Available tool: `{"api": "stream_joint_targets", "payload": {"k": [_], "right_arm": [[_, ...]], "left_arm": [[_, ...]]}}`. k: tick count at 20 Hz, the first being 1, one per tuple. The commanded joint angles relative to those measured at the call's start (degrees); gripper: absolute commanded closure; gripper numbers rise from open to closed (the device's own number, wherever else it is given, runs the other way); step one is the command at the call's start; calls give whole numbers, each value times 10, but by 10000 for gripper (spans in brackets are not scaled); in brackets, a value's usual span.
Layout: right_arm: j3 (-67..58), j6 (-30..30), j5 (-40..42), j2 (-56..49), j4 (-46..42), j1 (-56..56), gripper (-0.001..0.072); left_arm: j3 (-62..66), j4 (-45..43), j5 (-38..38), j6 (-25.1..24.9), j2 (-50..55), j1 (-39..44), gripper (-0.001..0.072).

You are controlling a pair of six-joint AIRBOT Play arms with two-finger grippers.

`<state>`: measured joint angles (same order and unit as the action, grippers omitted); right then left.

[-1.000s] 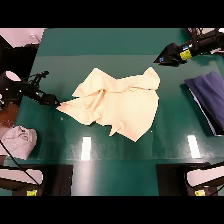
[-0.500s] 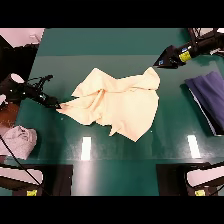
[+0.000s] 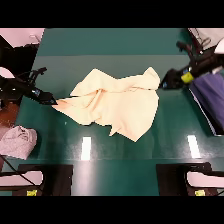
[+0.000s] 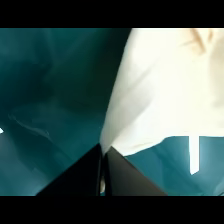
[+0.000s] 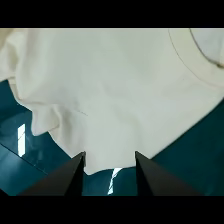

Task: Fold the shirts.

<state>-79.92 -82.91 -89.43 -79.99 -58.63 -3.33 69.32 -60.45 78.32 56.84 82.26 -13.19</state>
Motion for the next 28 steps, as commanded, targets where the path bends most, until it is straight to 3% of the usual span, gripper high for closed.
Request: {"api": "stream_joint_targets", "payload": {"k": [1,3,6,9,19,20,22,23,28], "right_arm": [[200,-2,99,90,-22,-10,346],[299,-2,146,124,-7,-10,203],[393,-1,190,132,55,-7,202],[440,-2,249,132,66,8,211],[456,-12,340,132,95,81,284],[456,-12,339,132,96,86,373],[456,-5,338,133,96,94,636],[456,-3,337,136,96,94,692],[345,-4,326,230,92,35,694]], "left_arm": [[0,7,8,30,-46,0,685],[0,14,7,50,-58,0,685],[0,33,7,90,-61,0,684],[0,42,8,92,-61,0,685],[0,43,18,92,-61,0,684],[0,43,22,92,-61,0,684],[0,43,35,92,-61,0,684],[0,49,46,94,-61,0,684],[56,202,28,133,-80,-2,684]]}}
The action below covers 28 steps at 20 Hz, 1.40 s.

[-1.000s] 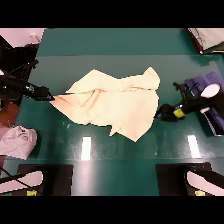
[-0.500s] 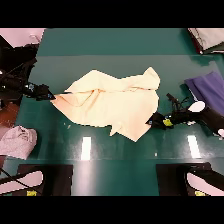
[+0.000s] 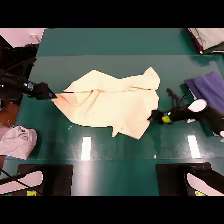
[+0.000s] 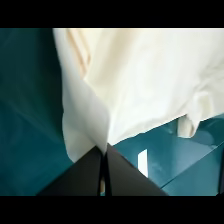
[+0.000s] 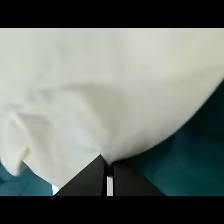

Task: Fold the shirts.

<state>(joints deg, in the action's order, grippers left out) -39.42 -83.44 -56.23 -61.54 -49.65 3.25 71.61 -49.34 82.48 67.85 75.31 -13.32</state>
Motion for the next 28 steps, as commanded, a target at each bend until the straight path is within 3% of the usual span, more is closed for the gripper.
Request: {"api": "stream_joint_targets", "payload": {"k": [1,3,6,11,16,20,23,25,28], "right_arm": [[-110,1,-13,69,2,-57,694],[-213,1,-26,101,1,-115,694],[-391,2,-71,116,2,-209,695],[-673,6,-176,85,1,-295,694],[-848,5,-212,80,0,-346,694],[-793,6,-188,143,1,-417,696],[-761,6,-201,148,2,-451,696],[-807,3,-257,97,7,-450,697],[-852,-30,-336,0,1,-407,697]], "left_arm": [[66,131,-26,31,-16,-1,684],[148,177,-57,50,-30,-1,684],[293,169,-101,74,-55,-1,685],[510,144,-110,100,-103,0,685],[514,104,-165,97,-234,0,685],[514,67,-188,97,-304,0,685],[485,-32,-154,124,-305,0,686],[407,-80,-136,148,-301,0,686],[282,-78,-76,148,-254,0,685]]}}
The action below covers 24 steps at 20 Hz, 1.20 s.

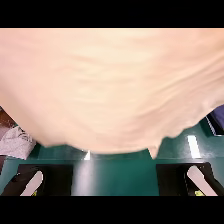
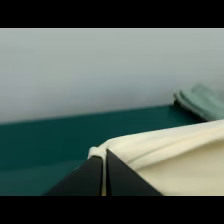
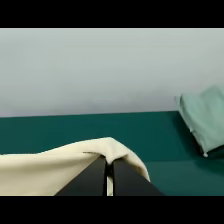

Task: Fold the shirts.

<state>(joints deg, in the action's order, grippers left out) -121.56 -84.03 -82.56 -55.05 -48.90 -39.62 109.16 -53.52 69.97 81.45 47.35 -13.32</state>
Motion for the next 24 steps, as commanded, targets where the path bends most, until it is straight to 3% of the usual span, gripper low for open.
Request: {"api": "stream_joint_targets", "payload": {"k": [1,4,8,11,16,20,24], "right_arm": [[-13,-30,-87,-92,-10,60,697],[108,-37,-94,-161,-111,198,697],[201,-48,-38,-274,-184,298,697],[214,-60,82,-344,-207,319,696],[214,-59,270,-402,-207,337,696],[214,-59,377,-411,-218,341,696],[214,-59,374,-411,-234,337,697]], "left_arm": [[-128,-31,66,12,49,0,685],[-214,-27,102,11,130,0,685],[-264,-18,57,-16,246,0,684],[-264,31,-42,-97,316,0,685],[-264,124,-201,-176,382,0,684],[-263,125,-276,-181,407,0,684],[-263,120,-275,-189,421,1,685]]}}
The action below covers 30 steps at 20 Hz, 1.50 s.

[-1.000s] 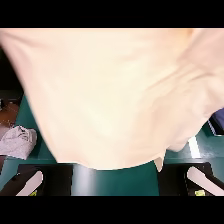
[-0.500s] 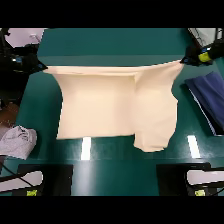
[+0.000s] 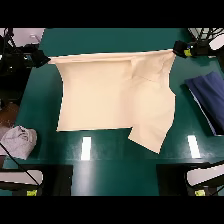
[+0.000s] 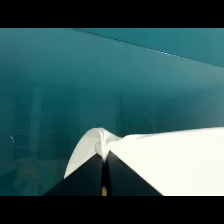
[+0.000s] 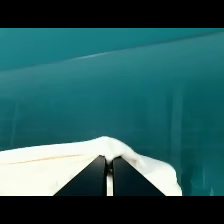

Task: Fold the shirts.

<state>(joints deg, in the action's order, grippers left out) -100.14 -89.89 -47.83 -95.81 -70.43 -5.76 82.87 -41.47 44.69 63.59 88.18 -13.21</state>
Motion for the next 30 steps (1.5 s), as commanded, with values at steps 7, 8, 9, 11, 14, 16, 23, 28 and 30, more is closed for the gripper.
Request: {"api": "stream_joint_targets", "payload": {"k": [7,8,9,11,14,16,23,28,30], "right_arm": [[0,-1,-158,-4,-157,30,697],[1,-2,-181,-4,-171,32,696],[1,-3,-197,-4,-179,33,697],[4,-3,-225,-4,-181,32,697],[38,-3,-253,-3,-181,32,697],[67,-3,-254,-3,-179,33,696],[108,-16,-256,-3,-133,34,676],[108,-15,-270,9,-101,29,330],[108,-11,-281,30,-101,19,331]], "left_arm": [[-1,-71,139,-10,31,0,684],[-4,-90,160,-10,34,0,684],[-10,-103,178,-8,37,0,685],[-31,-116,196,-5,38,0,684],[-59,-126,204,-6,38,0,685],[-69,-126,203,-5,38,0,684],[-70,-124,203,13,38,0,682],[-70,-125,224,25,38,0,216],[-68,-130,250,24,37,-1,189]]}}
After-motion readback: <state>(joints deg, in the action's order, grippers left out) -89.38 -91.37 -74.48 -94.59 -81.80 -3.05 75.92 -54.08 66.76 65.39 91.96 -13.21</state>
